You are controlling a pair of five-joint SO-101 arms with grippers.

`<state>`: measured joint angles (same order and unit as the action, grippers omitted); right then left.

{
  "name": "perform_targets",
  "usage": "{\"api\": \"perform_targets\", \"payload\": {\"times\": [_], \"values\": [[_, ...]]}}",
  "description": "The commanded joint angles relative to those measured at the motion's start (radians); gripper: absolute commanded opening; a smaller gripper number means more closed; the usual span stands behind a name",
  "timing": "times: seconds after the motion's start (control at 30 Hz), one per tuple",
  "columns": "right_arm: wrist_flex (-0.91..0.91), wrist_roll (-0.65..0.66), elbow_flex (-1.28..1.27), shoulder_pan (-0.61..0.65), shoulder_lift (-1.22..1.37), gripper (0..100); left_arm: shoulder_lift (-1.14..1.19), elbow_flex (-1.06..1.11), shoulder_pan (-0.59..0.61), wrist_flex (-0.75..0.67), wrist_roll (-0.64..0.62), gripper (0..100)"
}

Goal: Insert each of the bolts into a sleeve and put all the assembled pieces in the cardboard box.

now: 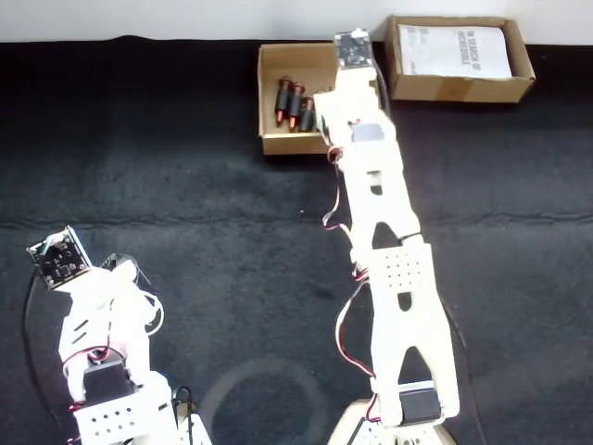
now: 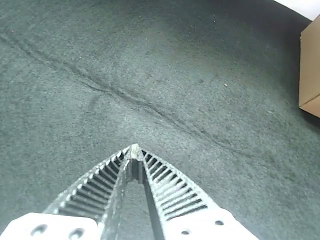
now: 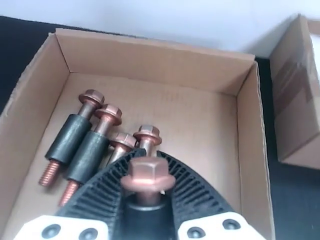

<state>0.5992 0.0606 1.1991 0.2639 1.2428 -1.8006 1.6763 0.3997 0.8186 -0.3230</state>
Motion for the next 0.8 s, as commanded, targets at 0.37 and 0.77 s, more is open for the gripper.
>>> {"api": "perform_targets", "payload": {"times": [0.37,0.77], "values": [[-0.145,0.138,0.071,-0.041,0.127,30.1,-0.016,0.019,0.008,0.002,-0.005,1],[0.246,0.138,0.57,-0.042,0.125,31.5,-0.015,0.019,0.005,0.0,-0.003,1]]}}
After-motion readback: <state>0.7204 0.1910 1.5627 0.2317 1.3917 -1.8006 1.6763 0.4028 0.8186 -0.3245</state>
